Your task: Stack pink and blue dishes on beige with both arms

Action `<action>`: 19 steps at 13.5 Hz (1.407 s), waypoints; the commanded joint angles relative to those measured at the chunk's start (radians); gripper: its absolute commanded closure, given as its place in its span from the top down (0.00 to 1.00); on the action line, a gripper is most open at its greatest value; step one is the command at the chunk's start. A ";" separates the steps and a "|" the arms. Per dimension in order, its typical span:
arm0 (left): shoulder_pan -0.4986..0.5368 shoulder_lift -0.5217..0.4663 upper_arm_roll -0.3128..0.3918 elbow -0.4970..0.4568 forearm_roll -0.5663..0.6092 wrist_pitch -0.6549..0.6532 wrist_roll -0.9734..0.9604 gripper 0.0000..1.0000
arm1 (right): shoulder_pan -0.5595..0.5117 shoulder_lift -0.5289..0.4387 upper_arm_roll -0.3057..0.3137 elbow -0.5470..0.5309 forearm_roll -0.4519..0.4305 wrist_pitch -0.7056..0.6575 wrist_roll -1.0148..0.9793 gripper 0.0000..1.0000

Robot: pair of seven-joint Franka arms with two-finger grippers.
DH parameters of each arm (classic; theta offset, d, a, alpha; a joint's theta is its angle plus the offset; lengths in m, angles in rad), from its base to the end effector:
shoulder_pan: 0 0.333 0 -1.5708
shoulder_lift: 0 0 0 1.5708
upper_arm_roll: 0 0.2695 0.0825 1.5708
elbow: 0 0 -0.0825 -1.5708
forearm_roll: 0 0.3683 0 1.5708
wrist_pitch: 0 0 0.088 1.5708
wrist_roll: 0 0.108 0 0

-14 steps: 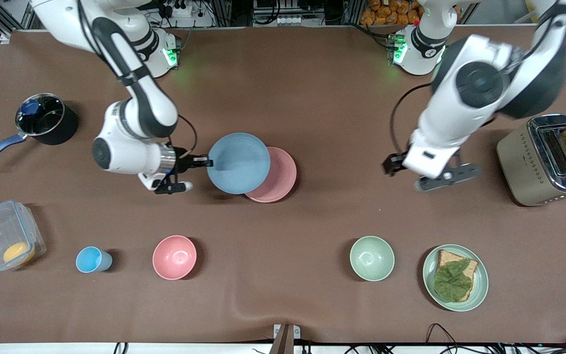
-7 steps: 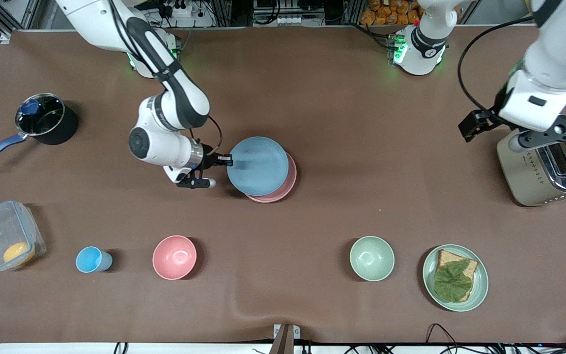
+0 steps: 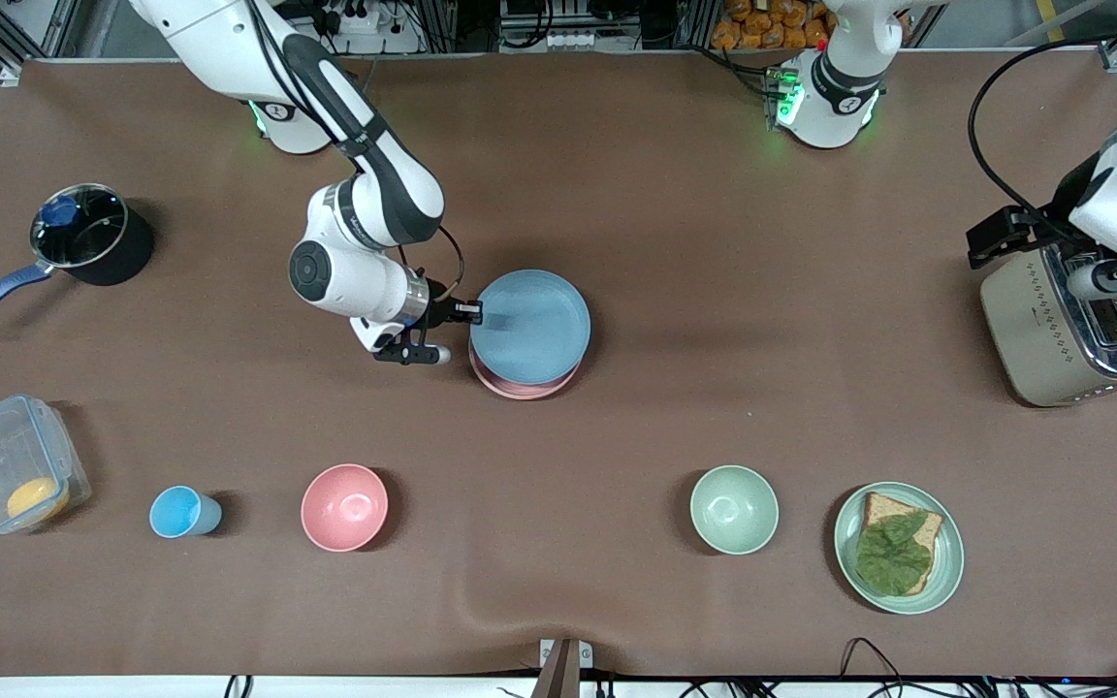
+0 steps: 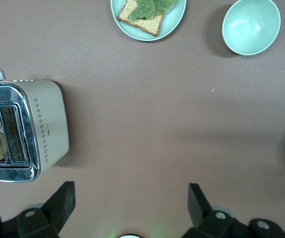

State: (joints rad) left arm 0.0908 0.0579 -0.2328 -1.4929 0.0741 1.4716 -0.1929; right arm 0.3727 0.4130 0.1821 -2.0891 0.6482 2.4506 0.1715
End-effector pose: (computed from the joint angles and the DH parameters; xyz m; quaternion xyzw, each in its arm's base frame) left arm 0.5396 -0.0650 0.5735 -0.9984 -0.0276 0.0332 0.0363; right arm 0.4688 0.2936 0.1920 -0.9696 0.0727 0.1093 0.2065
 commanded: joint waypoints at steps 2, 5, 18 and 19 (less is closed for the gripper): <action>-0.068 -0.029 0.096 -0.020 -0.065 -0.011 0.044 1.00 | 0.005 -0.002 -0.003 0.004 0.030 0.005 0.005 0.00; -0.068 -0.036 0.096 -0.018 -0.059 -0.010 0.050 1.00 | 0.005 0.000 -0.003 0.017 0.028 -0.009 0.071 1.00; -0.105 -0.029 0.147 -0.017 -0.063 -0.010 0.055 1.00 | -0.425 -0.195 -0.015 0.101 -0.319 -0.456 -0.179 1.00; -0.105 -0.027 0.147 -0.017 -0.063 -0.010 0.058 1.00 | -0.443 -0.222 -0.015 0.122 -0.365 -0.493 -0.185 1.00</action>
State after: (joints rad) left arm -0.0077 0.0434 -0.0991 -1.4992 0.0341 1.4682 -0.1607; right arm -0.0356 0.2596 0.1469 -1.9833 0.3680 2.0140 -0.0029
